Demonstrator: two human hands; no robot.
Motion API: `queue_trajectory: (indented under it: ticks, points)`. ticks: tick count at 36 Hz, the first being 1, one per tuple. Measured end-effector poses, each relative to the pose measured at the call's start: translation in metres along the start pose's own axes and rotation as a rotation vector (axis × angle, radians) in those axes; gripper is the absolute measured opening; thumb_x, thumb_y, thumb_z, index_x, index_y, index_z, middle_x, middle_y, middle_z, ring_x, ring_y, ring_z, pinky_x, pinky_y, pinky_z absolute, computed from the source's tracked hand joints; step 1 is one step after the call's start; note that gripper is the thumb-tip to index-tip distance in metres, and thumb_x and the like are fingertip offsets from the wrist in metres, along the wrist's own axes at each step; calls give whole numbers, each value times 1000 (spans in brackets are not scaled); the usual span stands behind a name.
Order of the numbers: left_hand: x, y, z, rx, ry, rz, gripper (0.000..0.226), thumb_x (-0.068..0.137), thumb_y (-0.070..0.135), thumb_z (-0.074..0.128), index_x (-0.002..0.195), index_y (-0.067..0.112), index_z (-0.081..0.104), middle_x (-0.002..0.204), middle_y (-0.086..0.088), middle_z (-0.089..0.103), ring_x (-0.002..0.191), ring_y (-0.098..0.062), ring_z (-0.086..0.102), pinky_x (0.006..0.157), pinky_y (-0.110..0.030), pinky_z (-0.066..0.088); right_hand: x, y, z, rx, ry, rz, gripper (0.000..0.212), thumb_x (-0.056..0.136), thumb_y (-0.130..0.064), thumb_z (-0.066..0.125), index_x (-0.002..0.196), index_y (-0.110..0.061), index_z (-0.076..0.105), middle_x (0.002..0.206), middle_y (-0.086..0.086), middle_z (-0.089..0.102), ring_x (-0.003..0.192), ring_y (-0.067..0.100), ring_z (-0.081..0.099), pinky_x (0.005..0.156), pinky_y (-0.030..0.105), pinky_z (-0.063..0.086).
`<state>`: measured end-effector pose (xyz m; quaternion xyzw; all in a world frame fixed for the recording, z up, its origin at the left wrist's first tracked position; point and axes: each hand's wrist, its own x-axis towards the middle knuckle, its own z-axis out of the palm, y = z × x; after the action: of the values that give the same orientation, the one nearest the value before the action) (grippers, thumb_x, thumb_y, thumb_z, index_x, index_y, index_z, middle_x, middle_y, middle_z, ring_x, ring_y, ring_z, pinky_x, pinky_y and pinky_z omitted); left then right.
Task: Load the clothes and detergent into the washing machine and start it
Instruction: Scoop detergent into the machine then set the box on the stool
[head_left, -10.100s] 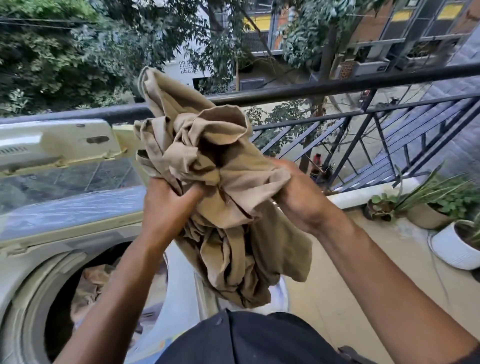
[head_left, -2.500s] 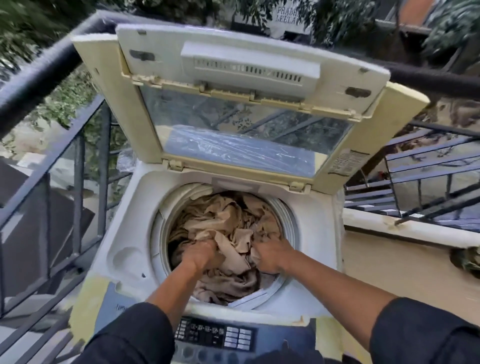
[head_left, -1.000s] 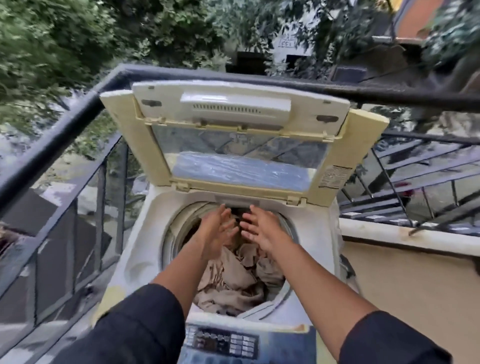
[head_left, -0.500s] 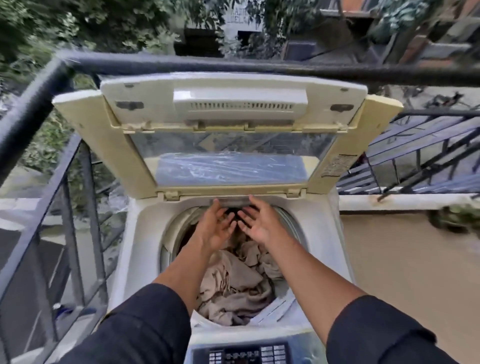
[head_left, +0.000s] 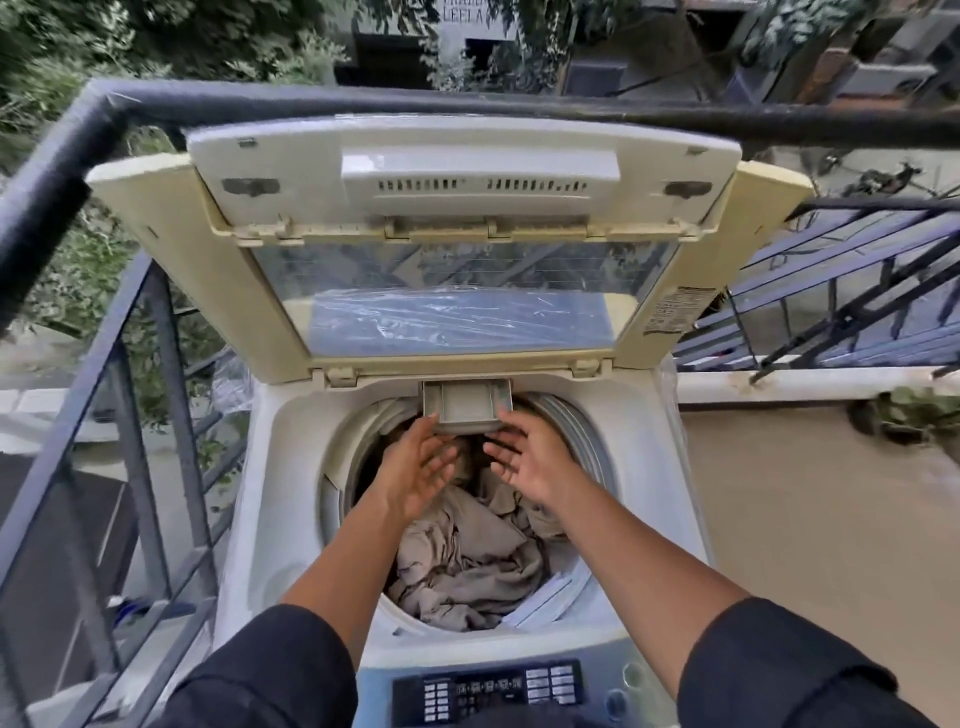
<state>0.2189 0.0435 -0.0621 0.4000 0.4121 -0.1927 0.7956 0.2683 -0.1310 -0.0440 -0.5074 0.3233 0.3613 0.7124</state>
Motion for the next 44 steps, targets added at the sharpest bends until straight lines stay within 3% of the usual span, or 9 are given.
queue_trajectory:
  ticks: [5, 10, 16, 20, 27, 29, 32, 35, 44]
  points:
    - [-9, -6, 1, 8, -18, 15, 54, 94, 54, 70, 125, 10, 71, 127, -5, 73, 95, -14, 69, 83, -31, 57, -11, 6, 3, -18, 8, -12, 21, 97, -36, 65, 110, -20, 67, 107, 0, 69, 93, 18, 64, 68, 32, 46]
    - [-27, -3, 6, 11, -34, 24, 40, 99, 49, 66, 120, 15, 69, 129, -5, 72, 111, -20, 68, 105, -41, 52, -23, 6, 7, -62, 25, -23, 22, 96, -43, 68, 109, -26, 64, 125, 6, 68, 103, 23, 66, 78, 36, 52]
    - [-45, -16, 0, 73, -39, -5, 42, 105, 43, 58, 137, 16, 61, 135, -2, 68, 127, -25, 62, 88, -36, 56, -35, 18, -8, -104, 22, -11, 52, 103, -45, 57, 146, -17, 49, 135, 10, 62, 111, 27, 63, 91, 41, 51]
    - [-52, -30, 2, 194, -33, 6, 44, 107, 42, 55, 140, 14, 59, 129, -2, 72, 120, -26, 65, 101, -41, 54, -58, 20, -18, -132, 15, -41, 52, 105, -44, 52, 149, -15, 45, 132, 10, 62, 107, 26, 63, 77, 35, 54]
    - [-82, -48, 40, 459, -162, 49, 33, 111, 40, 45, 132, 20, 60, 142, -1, 64, 132, -26, 58, 116, -43, 44, -103, 21, -48, -143, 46, -182, 47, 106, -39, 54, 140, -8, 55, 130, 15, 69, 96, 26, 70, 80, 38, 57]
    - [-89, -55, 55, 514, -196, 70, 26, 110, 40, 47, 120, 23, 64, 138, 0, 66, 125, -23, 62, 113, -44, 46, -123, 21, -61, -161, 74, -223, 42, 105, -38, 57, 135, -9, 59, 123, 13, 72, 94, 27, 72, 82, 40, 58]
    - [-100, -65, 80, 575, -263, 112, 29, 108, 38, 51, 126, 20, 65, 131, -1, 73, 113, -21, 71, 98, -41, 53, -160, 21, -88, -193, 105, -284, 35, 104, -36, 58, 129, -11, 64, 115, 10, 76, 91, 26, 74, 74, 34, 56]
    - [-114, -77, 111, 627, -308, 139, 24, 107, 33, 53, 119, 18, 68, 123, -4, 76, 105, -23, 71, 88, -38, 54, -198, 21, -122, -167, 152, -359, 37, 105, -36, 56, 127, -8, 66, 117, 13, 76, 101, 32, 73, 83, 39, 54]
    - [-151, -139, 215, 875, -479, 185, 27, 107, 32, 56, 126, 18, 68, 116, 1, 79, 111, -28, 73, 101, -46, 58, -276, 44, -278, 10, 461, -515, 29, 106, -30, 53, 119, -10, 69, 110, 12, 78, 93, 29, 73, 79, 37, 54]
